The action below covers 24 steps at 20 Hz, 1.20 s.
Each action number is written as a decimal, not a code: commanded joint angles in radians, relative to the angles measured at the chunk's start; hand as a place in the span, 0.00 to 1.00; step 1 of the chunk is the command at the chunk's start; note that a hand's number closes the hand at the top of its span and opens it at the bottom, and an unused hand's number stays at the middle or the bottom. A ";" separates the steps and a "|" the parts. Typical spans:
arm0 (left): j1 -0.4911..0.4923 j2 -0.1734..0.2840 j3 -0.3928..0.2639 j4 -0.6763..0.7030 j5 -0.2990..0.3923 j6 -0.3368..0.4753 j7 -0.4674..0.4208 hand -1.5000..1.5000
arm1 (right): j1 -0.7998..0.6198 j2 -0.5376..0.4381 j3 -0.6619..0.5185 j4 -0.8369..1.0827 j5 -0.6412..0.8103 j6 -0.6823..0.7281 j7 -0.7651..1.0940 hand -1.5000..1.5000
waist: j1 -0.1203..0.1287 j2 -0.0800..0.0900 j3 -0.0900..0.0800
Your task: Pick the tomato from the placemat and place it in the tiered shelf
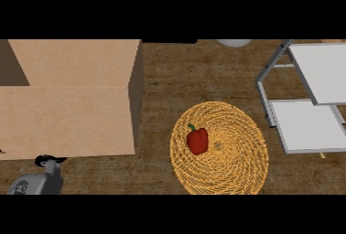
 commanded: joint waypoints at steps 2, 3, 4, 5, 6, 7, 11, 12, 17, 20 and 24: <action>0.035 0.015 -0.058 0.053 -0.054 -0.014 0.065 0.50 | -0.053 0.035 0.080 0.112 0.119 -0.027 -0.124 1.00 | -0.002 0.008 -0.003; 0.015 0.042 -0.034 0.029 -0.022 -0.031 0.112 0.50 | -0.044 0.058 0.098 0.104 0.144 -0.050 -0.121 1.00 | -0.007 0.005 -0.003; 0.037 0.007 -0.059 0.063 -0.051 -0.018 0.049 0.50 | -0.064 0.068 0.115 0.169 0.175 -0.060 -0.168 1.00 | 0.002 0.010 -0.003; 0.052 -0.015 -0.080 0.080 -0.061 -0.032 0.003 0.50 | -0.102 0.073 0.136 0.177 0.173 -0.061 -0.154 1.00 | 0.003 0.010 -0.004; 0.018 0.015 -0.064 0.082 -0.043 -0.046 0.049 0.50 | -0.105 0.076 0.130 0.207 0.183 -0.061 -0.189 1.00 | -0.002 0.010 -0.003; 0.024 0.000 -0.060 0.063 -0.047 -0.019 0.046 0.50 | -0.107 0.092 0.154 0.221 0.223 -0.080 -0.212 1.00 | -0.004 0.007 -0.003; 0.036 0.004 -0.059 0.057 -0.043 -0.024 0.043 0.50 | -0.166 0.114 0.168 0.319 0.268 -0.103 -0.275 1.00 | -0.006 0.006 -0.003; 0.031 0.011 -0.059 0.083 -0.046 -0.033 0.037 0.50 | -0.178 0.119 0.183 0.310 0.277 -0.104 -0.272 1.00 | -0.009 0.006 -0.003; 0.051 0.026 -0.056 0.055 -0.035 -0.048 0.049 0.50 | -0.231 0.181 0.214 0.392 0.312 -0.130 -0.338 1.00 | -0.008 0.005 -0.003; 0.048 -0.003 -0.076 -0.015 -0.048 0.008 0.085 0.50 | -0.248 0.171 0.200 0.498 0.336 -0.116 -0.429 1.00 | -0.009 0.003 -0.002; 0.007 0.007 -0.052 0.077 -0.034 -0.008 0.073 0.50 | -0.269 0.129 0.240 0.474 0.376 -0.066 -0.429 1.00 | -0.024 0.005 -0.003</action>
